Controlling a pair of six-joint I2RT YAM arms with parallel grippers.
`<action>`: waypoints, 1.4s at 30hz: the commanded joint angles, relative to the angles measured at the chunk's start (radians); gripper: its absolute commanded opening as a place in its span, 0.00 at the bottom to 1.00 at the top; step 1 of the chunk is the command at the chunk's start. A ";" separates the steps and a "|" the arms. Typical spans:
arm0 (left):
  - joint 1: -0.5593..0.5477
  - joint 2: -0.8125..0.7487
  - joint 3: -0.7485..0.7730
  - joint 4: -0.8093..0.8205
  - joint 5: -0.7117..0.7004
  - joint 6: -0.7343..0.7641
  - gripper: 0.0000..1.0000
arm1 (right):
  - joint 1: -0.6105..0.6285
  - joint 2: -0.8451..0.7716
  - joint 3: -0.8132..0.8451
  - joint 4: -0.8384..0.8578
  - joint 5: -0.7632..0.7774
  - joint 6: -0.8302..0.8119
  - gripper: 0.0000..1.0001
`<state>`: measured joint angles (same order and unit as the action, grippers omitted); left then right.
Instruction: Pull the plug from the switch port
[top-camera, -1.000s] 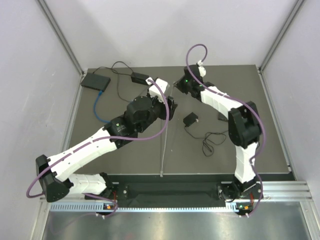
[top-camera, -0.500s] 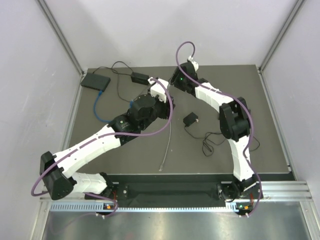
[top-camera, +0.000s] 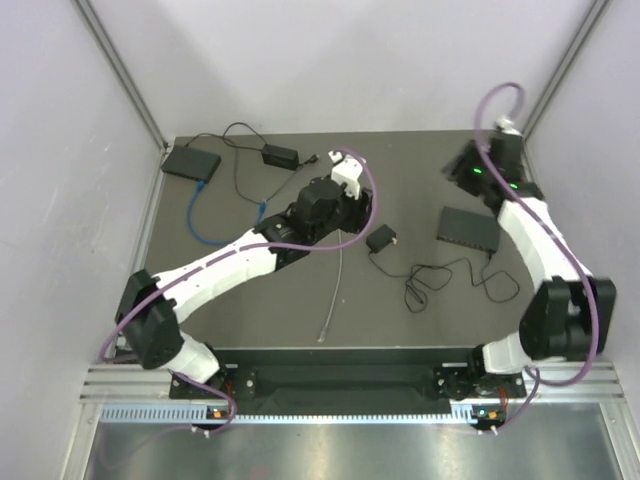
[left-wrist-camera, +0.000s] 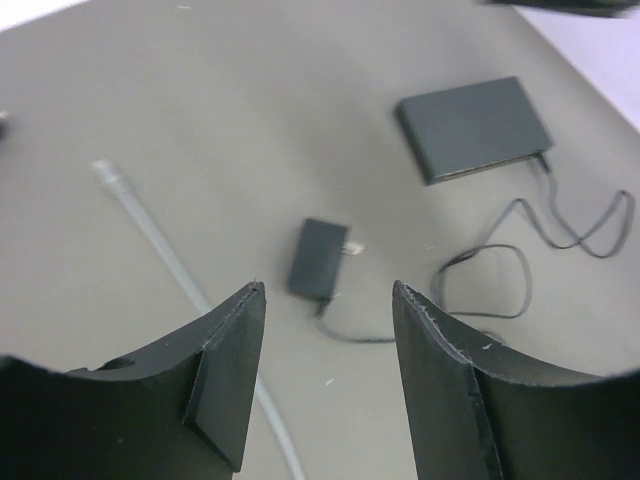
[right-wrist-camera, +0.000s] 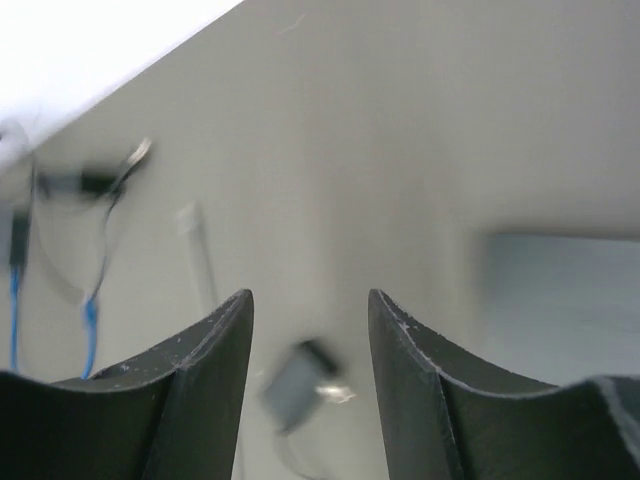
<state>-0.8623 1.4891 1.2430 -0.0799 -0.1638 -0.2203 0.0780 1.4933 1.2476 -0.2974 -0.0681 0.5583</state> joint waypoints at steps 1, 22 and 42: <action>0.005 0.078 0.082 0.106 0.102 -0.037 0.59 | -0.157 -0.088 -0.151 -0.040 -0.079 -0.072 0.49; 0.005 0.632 0.432 0.216 0.395 -0.048 0.60 | -0.601 0.004 -0.387 0.128 -0.246 -0.153 0.64; 0.005 0.740 0.489 0.288 0.359 -0.005 0.59 | -0.397 0.174 -0.281 0.242 -0.371 -0.150 0.47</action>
<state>-0.8616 2.2002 1.6882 0.1368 0.2211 -0.2596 -0.3519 1.6886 0.9009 -0.0784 -0.4435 0.4263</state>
